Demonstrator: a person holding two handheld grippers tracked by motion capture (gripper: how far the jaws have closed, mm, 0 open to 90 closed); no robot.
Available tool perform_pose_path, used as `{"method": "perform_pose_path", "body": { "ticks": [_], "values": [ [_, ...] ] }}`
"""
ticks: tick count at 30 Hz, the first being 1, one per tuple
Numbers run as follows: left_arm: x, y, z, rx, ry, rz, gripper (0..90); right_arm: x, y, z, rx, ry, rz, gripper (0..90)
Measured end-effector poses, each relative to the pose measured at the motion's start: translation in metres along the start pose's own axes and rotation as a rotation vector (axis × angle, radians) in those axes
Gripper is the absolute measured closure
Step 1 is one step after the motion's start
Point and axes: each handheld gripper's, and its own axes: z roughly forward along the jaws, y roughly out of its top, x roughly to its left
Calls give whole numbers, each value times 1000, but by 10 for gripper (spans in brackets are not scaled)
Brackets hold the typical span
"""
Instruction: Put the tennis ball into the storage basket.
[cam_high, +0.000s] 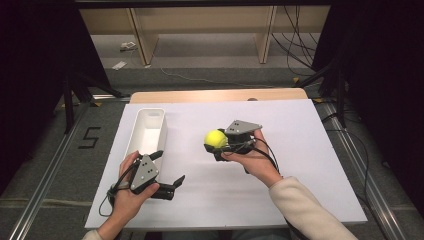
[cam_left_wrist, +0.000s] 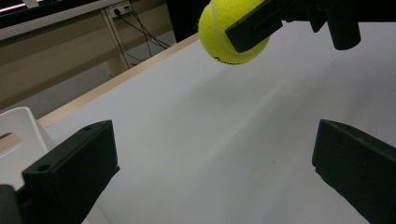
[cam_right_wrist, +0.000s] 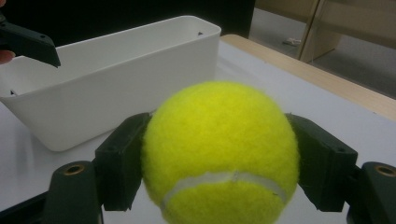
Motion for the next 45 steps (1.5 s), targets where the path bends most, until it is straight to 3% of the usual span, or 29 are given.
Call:
{"method": "perform_pose_path", "body": {
  "ticks": [45],
  "values": [
    [0, 0, -1, -7, -1, -4, 0, 11, 15, 18, -7, 14, -12, 270]
  ]
}}
